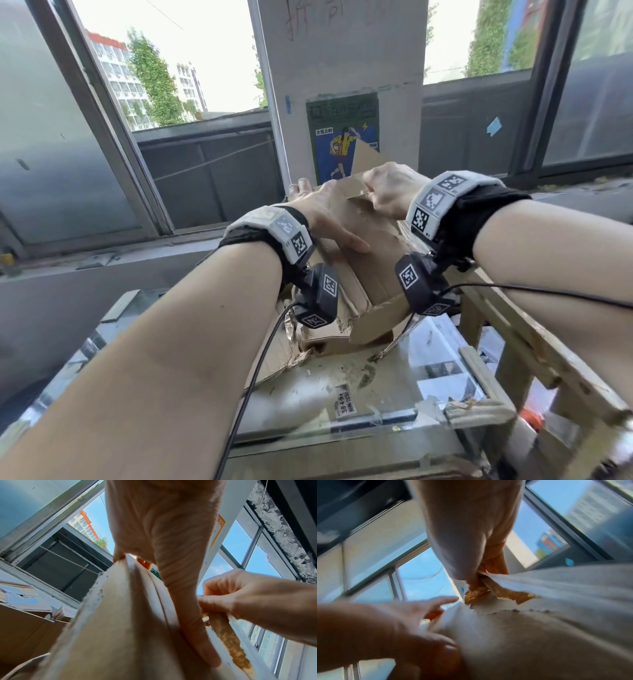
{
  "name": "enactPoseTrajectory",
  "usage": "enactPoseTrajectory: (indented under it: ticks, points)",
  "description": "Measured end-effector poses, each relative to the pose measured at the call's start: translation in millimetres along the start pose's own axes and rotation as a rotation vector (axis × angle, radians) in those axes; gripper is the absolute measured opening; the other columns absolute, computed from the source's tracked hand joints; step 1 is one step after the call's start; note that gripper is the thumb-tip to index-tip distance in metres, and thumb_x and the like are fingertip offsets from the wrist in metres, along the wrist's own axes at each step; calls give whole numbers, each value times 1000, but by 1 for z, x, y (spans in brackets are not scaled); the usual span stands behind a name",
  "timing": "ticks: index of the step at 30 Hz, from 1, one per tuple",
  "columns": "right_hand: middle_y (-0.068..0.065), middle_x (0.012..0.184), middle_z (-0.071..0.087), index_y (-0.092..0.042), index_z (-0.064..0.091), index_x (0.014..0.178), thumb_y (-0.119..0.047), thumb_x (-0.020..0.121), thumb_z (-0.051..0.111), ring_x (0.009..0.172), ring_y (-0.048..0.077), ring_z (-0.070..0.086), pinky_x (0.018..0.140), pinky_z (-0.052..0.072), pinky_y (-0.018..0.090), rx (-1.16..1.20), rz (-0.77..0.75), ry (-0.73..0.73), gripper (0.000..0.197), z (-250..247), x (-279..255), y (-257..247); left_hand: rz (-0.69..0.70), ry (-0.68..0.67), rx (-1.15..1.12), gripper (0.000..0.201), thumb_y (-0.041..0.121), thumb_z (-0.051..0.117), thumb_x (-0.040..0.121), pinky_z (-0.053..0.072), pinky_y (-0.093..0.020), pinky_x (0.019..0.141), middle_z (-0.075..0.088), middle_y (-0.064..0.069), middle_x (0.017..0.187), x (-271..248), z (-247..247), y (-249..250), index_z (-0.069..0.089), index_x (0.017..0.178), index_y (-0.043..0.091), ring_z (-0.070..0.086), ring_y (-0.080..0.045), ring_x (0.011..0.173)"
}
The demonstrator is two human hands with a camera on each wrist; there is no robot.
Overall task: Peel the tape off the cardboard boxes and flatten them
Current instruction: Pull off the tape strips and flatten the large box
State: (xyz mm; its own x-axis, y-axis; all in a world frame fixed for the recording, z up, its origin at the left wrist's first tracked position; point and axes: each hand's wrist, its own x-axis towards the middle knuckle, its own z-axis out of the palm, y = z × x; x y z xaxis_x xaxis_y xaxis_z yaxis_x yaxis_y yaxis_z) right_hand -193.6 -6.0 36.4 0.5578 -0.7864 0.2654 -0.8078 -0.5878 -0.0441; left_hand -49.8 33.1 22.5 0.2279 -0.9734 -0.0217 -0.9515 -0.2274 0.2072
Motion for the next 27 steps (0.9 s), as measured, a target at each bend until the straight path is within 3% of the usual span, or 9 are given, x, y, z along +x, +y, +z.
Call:
enactPoseTrajectory:
  ticks: [5, 10, 12, 15, 17, 19, 22, 25, 27]
  points:
    - [9, 89, 52, -4, 56, 92, -11, 95, 47, 81, 26, 51, 68, 37, 30, 172, 99, 65, 12, 1, 2, 1, -10, 21, -28, 132, 76, 80, 36, 21, -57, 114, 17, -8, 147, -1, 4, -7, 14, 145, 45, 6, -34, 143]
    - [16, 92, 62, 5, 60, 88, -4, 88, 47, 79, 28, 54, 66, 43, 30, 305, 193, 85, 16, 1, 7, 4, -5, 27, -22, 134, 80, 78, 32, 22, -56, 114, 18, -9, 146, -2, 7, -11, 15, 145, 43, 7, -36, 142]
    - [16, 96, 62, 2, 58, 89, 0, 86, 46, 80, 28, 55, 67, 42, 31, 298, 202, 67, 12, -1, 6, -1, -8, 23, -5, 140, 81, 77, 32, 18, -57, 116, 11, -12, 153, -3, 8, -8, 10, 148, 42, 1, -37, 145]
    - [13, 98, 52, -4, 47, 108, -1, 91, 44, 85, 28, 53, 68, 42, 35, 258, 211, -32, 18, -7, 3, -10, -15, -5, -8, 145, 80, 77, 37, 7, -57, 118, -11, -13, 160, -7, 9, -3, -3, 151, 40, -16, -34, 146]
    - [13, 89, 54, -3, 51, 97, -4, 92, 44, 66, 21, 51, 54, 41, 30, 273, 207, -146, 9, -10, 3, -11, 4, -4, -15, 144, 79, 77, 37, 7, -59, 117, -12, -14, 160, -9, 10, -3, -3, 150, 41, -17, -34, 146]
    - [9, 77, 54, -5, 53, 77, -12, 91, 45, 57, 17, 46, 44, 37, 25, 319, 220, -214, 18, -10, 5, -10, 25, 19, -23, 138, 77, 79, 37, 13, -58, 117, 2, -13, 159, -11, 10, -4, 5, 149, 43, -8, -34, 147]
    - [9, 77, 55, -7, 52, 87, -33, 86, 55, 67, 23, 54, 53, 41, 29, 329, 262, -187, 26, -8, 5, -12, 45, 54, 2, 135, 75, 80, 37, 20, -56, 115, 11, -7, 154, -16, 11, -4, 9, 147, 42, 0, -32, 146]
    - [14, 102, 61, -2, 50, 114, -32, 93, 53, 95, 31, 60, 69, 41, 31, 135, 230, -100, 36, -3, 6, -13, 54, 45, 16, 145, 77, 79, 36, 15, -56, 117, 0, -5, 159, -16, 14, -4, -2, 150, 41, -8, -31, 147]
    - [14, 110, 62, -4, 53, 111, -33, 96, 52, 99, 31, 60, 71, 39, 30, 61, 183, -76, 33, -3, 7, -13, 42, 42, 22, 149, 77, 79, 36, 14, -56, 118, -3, -5, 160, -17, 15, -6, -6, 151, 37, -10, -30, 147]
